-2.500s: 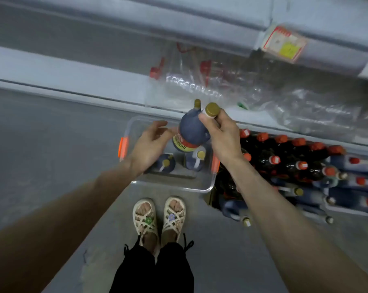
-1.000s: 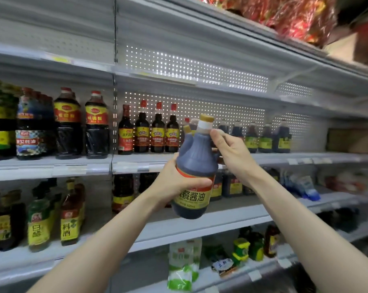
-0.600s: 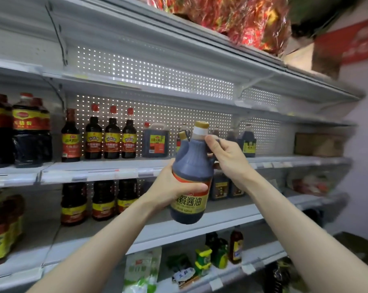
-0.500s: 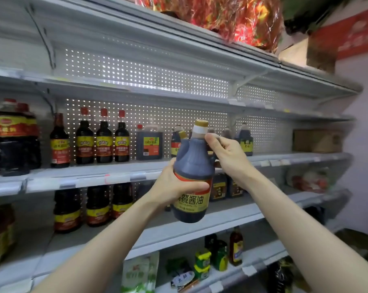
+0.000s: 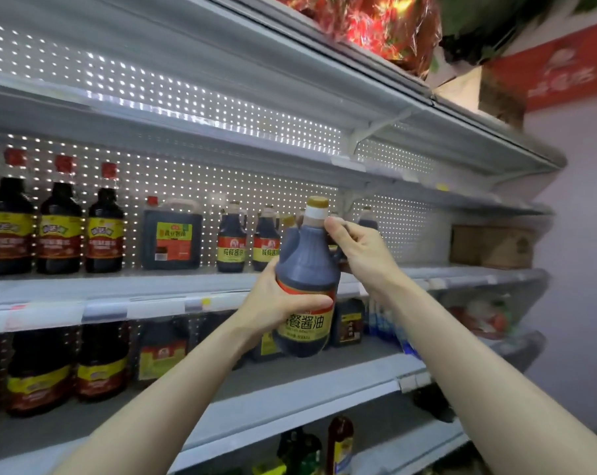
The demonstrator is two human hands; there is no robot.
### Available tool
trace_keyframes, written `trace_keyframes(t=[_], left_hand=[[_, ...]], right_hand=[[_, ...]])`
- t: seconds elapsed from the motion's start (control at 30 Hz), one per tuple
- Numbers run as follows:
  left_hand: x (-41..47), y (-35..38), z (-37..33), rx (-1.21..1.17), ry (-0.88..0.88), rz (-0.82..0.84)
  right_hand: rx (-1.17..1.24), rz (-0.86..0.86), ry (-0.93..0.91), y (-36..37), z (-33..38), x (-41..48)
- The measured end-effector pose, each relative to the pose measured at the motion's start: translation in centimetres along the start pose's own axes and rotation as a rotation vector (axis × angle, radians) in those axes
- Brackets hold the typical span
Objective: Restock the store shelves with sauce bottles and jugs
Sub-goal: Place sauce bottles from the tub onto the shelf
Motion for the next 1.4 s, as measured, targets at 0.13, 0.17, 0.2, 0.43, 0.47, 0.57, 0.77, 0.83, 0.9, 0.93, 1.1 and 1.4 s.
trace_keyframes(t=[0.13,0.17,0.2,0.43,0.47,0.57,0.77,0.83,0.9,0.93,1.1,1.4], left_hand=[[4.0,0.3,2.1,0.016,-0.015,-0.026],[4.8,0.2,2.5,0.023,-0.017,-0.043],[5.6,0.0,2.8,0.032,-0.014,-0.06],[9.9,-1.4,5.9,0.09,-0.031,-0.175],[10.6,-1.6,6.2,0.103,-0.03,-0.186],[12.8,-2.1,6.9,0.119,-0.025,-0.235],[18.5,-3.3,8.6,0.187,-0.046,-0.329],[20.5,-3.8,9.1,0.221,-0.046,-0.345],[22.2,-4.1,9.6,0.24,-0.045,-0.365],[23.0,-4.3,10.0,0.246,-0.044,-0.377],[26.3,-4.9,12.4,0.256,-0.069,-0.432],[29.4,-5.7,16.8,0.212,-0.168,-0.479]], right_hand=[[0.015,0.003,0.019,-2.2,-3.6,3.6],[0.017,0.011,0.014,-2.5,-4.4,4.5],[0.027,0.022,0.01,-2.7,-5.1,5.3],[0.076,0.137,-0.035,-3.4,-8.9,10.4],[0.085,0.152,-0.041,-3.6,-9.4,11.1],[0.132,0.182,-0.059,-4.2,-10.9,13.3],[0.205,0.23,-0.087,-6.0,-14.2,19.3],[0.234,0.25,-0.106,-6.6,-15.3,21.3],[0.259,0.279,-0.137,-7.2,-16.5,23.1],[0.253,0.293,-0.147,-7.4,-17.0,24.0],[0.29,0.354,-0.158,-7.8,-20.4,27.6],[0.319,0.362,-0.085,-6.8,-26.4,32.0]])
Point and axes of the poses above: each hand's wrist, its own x-axis towards the middle knuckle, its own y-axis out of the palm, z = x × y, the point moved 2 cm from there along x, towards the middle knuckle, and after that the axes turned 9 degrees about z, right-handed, at the moved point
